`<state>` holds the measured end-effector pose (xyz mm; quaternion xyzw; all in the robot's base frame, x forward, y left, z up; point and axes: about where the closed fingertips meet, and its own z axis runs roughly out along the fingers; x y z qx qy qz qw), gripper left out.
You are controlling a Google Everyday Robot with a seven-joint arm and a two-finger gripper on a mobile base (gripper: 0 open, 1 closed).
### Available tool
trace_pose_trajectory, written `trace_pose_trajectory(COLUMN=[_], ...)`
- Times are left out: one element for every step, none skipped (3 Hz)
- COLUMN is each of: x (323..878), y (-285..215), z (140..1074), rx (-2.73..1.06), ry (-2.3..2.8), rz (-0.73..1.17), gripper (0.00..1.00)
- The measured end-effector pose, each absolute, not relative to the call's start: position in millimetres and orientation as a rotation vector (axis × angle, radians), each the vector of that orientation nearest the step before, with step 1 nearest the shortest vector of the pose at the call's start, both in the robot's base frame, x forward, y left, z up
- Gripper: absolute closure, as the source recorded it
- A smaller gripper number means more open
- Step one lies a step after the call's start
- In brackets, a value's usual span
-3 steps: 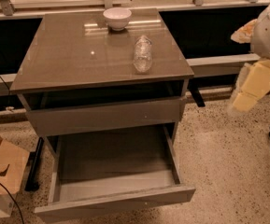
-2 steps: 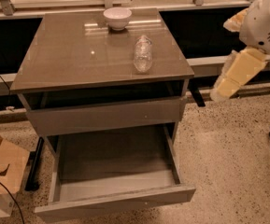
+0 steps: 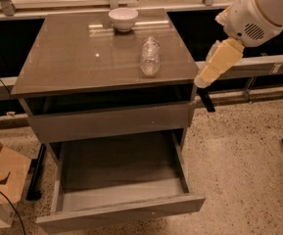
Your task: Place water bottle into middle drawer
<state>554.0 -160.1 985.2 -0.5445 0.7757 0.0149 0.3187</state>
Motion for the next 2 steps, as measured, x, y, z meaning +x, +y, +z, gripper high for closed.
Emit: trace_pose_trajectory(x=[554,568], y=[-160,-142], z=[985,962], rx=[-1.432,-1.401], ry=[2.040,2.071], rz=[0.039,0.071], gripper=[0.00,0.00])
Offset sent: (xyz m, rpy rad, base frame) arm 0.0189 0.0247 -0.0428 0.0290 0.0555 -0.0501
